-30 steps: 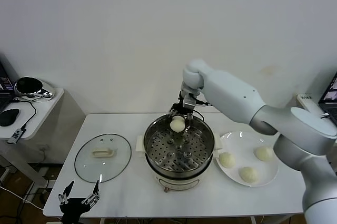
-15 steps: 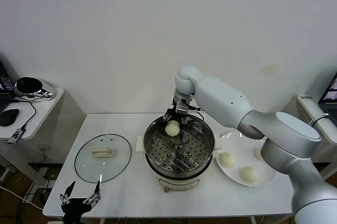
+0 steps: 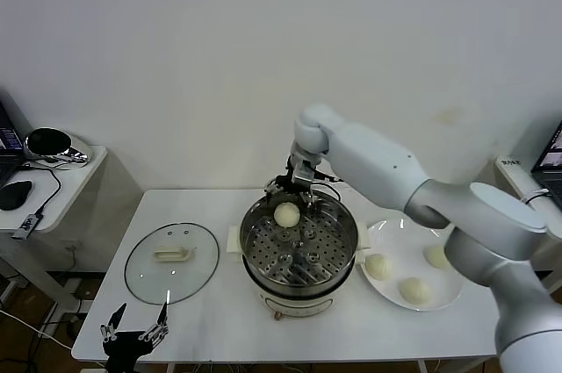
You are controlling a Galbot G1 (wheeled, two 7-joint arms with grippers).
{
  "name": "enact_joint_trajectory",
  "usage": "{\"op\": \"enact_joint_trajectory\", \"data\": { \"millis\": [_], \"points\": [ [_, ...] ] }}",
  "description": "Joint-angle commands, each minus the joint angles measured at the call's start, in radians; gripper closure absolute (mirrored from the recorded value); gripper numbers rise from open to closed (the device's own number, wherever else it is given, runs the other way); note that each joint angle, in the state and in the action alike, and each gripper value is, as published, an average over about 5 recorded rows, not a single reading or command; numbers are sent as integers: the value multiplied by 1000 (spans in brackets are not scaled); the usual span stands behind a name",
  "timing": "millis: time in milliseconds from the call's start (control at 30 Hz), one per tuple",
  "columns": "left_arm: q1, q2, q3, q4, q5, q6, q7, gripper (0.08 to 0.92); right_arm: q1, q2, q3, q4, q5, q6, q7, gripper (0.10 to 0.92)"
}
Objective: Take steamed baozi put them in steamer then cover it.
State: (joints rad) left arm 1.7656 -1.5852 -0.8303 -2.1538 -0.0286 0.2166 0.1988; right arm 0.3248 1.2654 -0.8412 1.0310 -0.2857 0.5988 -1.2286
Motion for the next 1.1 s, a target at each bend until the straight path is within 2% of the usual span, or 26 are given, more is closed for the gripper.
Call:
{"op": "enact_joint_trajectory", "data": {
  "millis": [33, 133, 200, 300, 400, 700, 1100],
  "points": [
    [0, 9, 2, -6, -4, 13, 8, 177, 127, -293, -64, 327, 276, -479, 64, 203],
    [-2, 28, -3, -10, -14, 27, 20, 177, 164, -424, -83, 418, 397, -682, 71, 203],
    [-3, 40, -8, -14, -23, 35, 25, 177, 168, -500, -73, 458, 427, -812, 36, 203],
    [-7, 55, -12, -16, -33, 43, 30, 177, 148, -599, -43, 497, 410, -983, -28, 203],
    [-14, 67, -10, -11, -38, 47, 32, 177, 115, -674, -16, 517, 369, -1087, -66, 203],
    [-7, 78, 6, -10, -33, 47, 32, 177, -92, -786, 75, 540, 227, -1035, -42, 203],
    [31, 56, 16, -37, 0, 45, 32, 177, -436, -727, 223, 519, 119, -997, 20, 203]
  ]
}}
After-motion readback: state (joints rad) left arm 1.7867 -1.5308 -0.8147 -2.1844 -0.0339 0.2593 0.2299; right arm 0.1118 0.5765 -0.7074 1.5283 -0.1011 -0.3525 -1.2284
